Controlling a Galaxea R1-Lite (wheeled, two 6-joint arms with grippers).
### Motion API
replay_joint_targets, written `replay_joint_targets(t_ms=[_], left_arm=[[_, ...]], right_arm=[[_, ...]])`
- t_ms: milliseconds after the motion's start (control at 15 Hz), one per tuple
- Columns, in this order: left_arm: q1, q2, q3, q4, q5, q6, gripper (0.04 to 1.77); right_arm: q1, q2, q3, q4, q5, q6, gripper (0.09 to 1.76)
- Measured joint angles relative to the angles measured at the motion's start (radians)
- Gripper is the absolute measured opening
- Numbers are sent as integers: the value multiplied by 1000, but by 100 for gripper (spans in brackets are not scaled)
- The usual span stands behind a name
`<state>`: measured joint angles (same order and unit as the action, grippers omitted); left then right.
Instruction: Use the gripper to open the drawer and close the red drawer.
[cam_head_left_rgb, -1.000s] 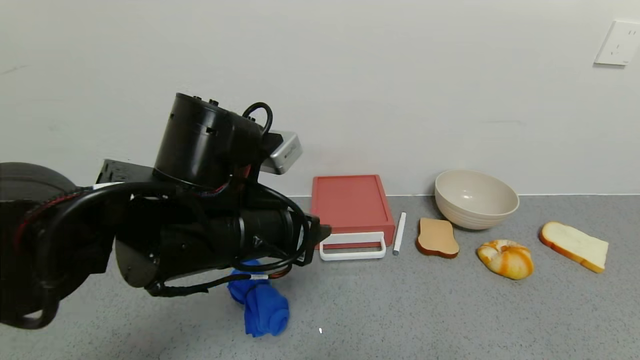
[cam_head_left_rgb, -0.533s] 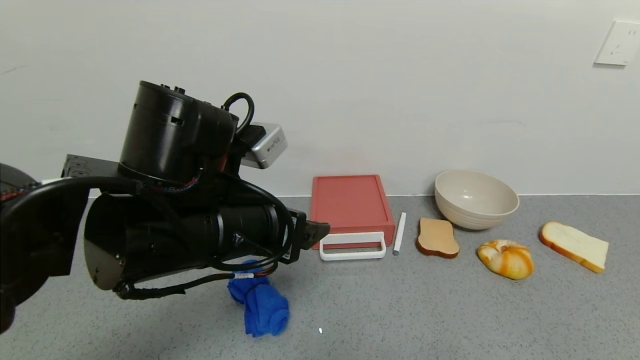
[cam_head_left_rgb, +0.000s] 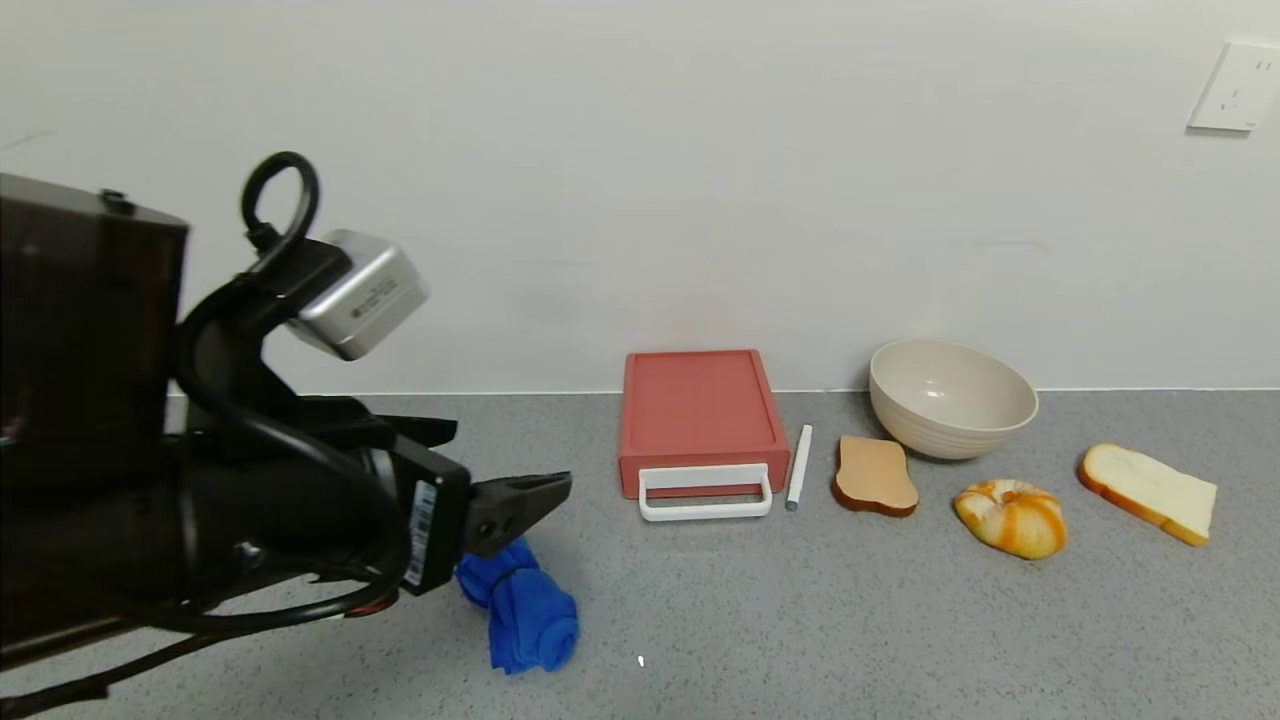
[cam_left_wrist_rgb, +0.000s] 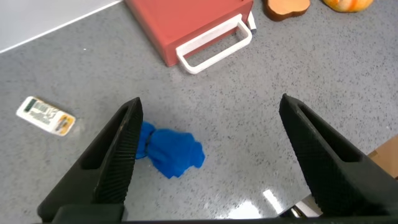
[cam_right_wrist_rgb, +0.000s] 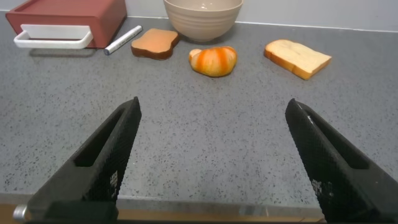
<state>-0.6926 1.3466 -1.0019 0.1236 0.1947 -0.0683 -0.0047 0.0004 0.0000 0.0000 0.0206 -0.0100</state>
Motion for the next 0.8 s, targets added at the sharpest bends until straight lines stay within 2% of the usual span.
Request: replay_joint_targets(t_ms=[400,800], left_arm=[[87,-263,133,50,-9,24,166],[241,-490,232,53,-12,82,169]], right_arm=[[0,0,0,0,-1,0,171],[0,0,0,0,-1,0,171]])
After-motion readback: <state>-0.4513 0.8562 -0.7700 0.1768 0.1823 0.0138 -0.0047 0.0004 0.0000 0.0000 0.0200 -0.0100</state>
